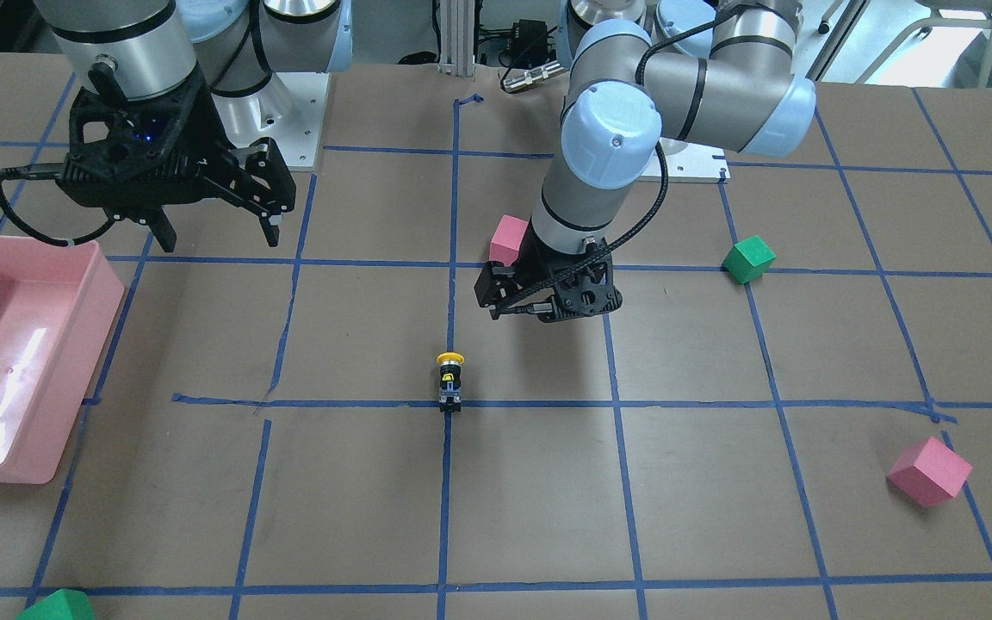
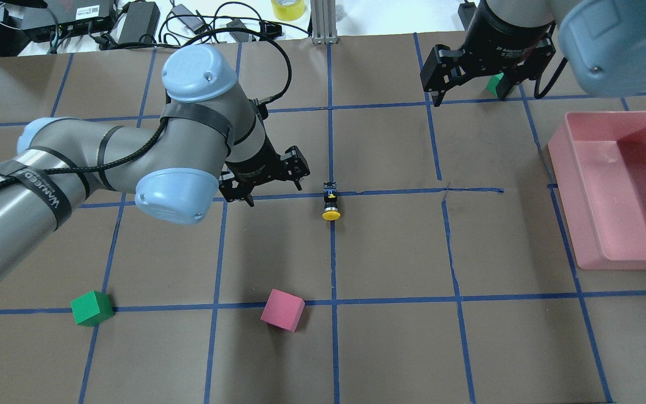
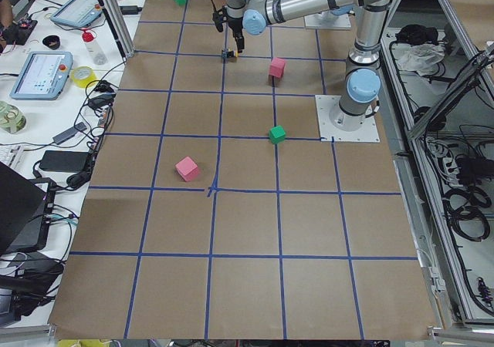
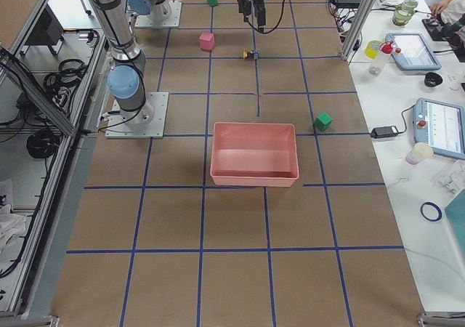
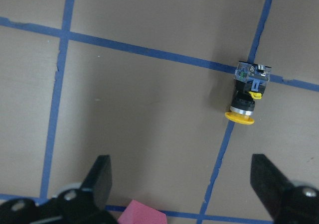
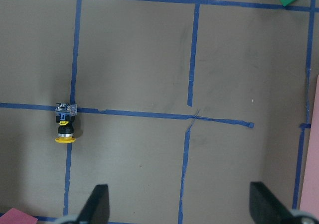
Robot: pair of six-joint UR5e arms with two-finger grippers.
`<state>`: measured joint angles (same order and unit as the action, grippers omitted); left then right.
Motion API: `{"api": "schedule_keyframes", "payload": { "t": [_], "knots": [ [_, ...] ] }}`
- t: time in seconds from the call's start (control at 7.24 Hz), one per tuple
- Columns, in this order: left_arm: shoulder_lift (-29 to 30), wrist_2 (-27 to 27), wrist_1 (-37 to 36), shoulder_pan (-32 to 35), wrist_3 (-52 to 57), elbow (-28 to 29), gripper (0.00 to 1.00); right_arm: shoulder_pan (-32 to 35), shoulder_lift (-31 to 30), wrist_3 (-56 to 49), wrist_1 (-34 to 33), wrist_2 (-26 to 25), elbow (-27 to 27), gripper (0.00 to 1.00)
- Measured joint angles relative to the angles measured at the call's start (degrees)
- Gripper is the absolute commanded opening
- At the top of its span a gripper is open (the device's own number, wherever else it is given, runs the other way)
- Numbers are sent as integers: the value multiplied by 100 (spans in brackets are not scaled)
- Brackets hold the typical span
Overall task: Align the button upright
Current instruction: 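Lower the left gripper and grasp the button body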
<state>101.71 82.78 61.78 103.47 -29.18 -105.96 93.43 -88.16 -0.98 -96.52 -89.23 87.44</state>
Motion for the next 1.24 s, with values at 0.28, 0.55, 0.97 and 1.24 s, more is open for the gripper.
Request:
{"api": "schedule_keyframes", "payload": {
  "t": [0.28,0.55,0.97,1.24],
  "knots": [
    [380,-19,-649,251,-252,-20,100,-14,14,13,-4,24,52,100],
    [703,-11,-1137,388,-377,-22,100,-15,30,2,-7,91,76,100],
    [1214,2,-1814,561,-573,-22,95,-61,46,-14,4,94,91,100],
    [1477,32,-2133,641,-618,-13,75,-69,37,-16,5,127,90,100]
  ]
}}
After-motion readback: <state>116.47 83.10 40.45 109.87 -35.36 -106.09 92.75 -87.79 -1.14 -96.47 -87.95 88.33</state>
